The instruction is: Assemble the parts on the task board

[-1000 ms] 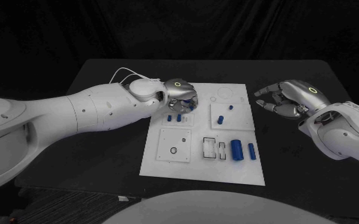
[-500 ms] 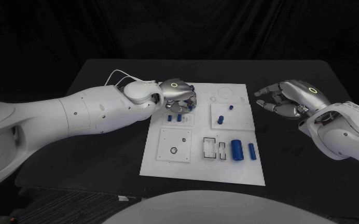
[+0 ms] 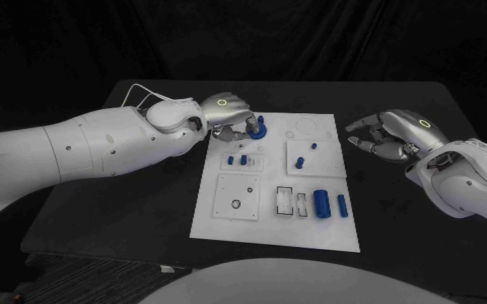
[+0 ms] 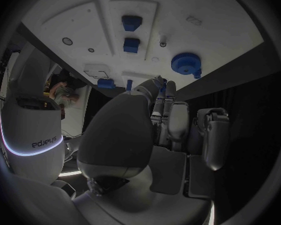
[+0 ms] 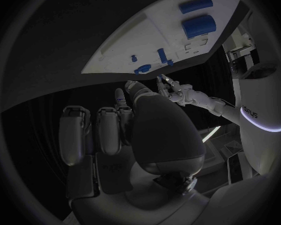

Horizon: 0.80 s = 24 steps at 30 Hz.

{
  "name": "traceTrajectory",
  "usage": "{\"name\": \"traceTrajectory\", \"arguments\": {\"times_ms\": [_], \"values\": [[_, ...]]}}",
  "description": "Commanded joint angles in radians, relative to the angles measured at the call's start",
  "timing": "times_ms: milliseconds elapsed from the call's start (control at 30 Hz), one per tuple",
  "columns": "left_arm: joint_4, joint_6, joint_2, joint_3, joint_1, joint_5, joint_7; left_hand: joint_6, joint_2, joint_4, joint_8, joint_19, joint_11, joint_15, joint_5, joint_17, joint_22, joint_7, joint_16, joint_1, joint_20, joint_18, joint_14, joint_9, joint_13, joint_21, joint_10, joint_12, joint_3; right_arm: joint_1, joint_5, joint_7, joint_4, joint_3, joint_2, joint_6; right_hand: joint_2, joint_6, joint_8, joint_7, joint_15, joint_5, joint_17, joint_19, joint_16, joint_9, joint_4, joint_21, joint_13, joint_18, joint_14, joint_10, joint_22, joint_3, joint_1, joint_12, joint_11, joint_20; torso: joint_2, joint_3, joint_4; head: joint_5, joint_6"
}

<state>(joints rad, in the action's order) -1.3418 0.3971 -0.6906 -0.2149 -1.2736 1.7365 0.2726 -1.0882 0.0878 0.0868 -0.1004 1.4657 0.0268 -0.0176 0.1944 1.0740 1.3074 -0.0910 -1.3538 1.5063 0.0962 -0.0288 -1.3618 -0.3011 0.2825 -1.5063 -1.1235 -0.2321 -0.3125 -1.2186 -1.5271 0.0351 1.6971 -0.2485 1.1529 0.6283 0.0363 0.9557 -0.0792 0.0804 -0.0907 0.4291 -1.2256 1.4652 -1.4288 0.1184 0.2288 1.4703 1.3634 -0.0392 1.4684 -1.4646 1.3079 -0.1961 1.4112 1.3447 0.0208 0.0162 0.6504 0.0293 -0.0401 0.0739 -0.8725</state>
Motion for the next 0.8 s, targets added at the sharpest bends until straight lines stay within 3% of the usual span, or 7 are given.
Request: {"name": "traceTrajectory", "arguments": {"times_ms": [33,800], "values": [[-0.004,0.002,-0.004,0.001,-0.004,0.001,-0.012,-0.005,0.0,0.001,0.003,0.053,0.006,0.0,-0.005,-0.004,0.237,0.003,0.007,-0.01,-0.004,0.009,0.003,0.0,-0.002,0.005,-0.001,0.006,-0.005,0.006,-0.002,0.003,-0.002,0.0,-0.002,-0.007,0.0,0.008,-0.001,-0.001,0.0,0.005,0.001,0.056,-0.003,-0.001,0.0,0.001,-0.128,0.014,0.048,-0.02,0.23,-0.003,0.011,-0.004,0.001,0.006,0.0,0.0,-0.0003,0.001,0.0],[0.04,-0.075,0.001,0.0,0.012,0.001,-0.04,-0.006,-0.001,0.0,0.005,0.048,0.007,0.001,-0.009,-0.019,0.235,0.001,0.016,-0.012,-0.004,0.007,0.011,0.001,-0.005,0.012,-0.006,0.014,-0.008,0.012,-0.002,0.005,-0.005,0.0,-0.004,-0.011,-0.001,0.011,-0.002,-0.001,0.0,0.006,0.001,0.056,-0.003,-0.001,-0.006,0.001,-0.128,0.014,0.048,-0.02,0.23,-0.008,0.017,-0.003,0.0,0.006,0.001,0.0001,-0.0001,0.004,0.0]]}}
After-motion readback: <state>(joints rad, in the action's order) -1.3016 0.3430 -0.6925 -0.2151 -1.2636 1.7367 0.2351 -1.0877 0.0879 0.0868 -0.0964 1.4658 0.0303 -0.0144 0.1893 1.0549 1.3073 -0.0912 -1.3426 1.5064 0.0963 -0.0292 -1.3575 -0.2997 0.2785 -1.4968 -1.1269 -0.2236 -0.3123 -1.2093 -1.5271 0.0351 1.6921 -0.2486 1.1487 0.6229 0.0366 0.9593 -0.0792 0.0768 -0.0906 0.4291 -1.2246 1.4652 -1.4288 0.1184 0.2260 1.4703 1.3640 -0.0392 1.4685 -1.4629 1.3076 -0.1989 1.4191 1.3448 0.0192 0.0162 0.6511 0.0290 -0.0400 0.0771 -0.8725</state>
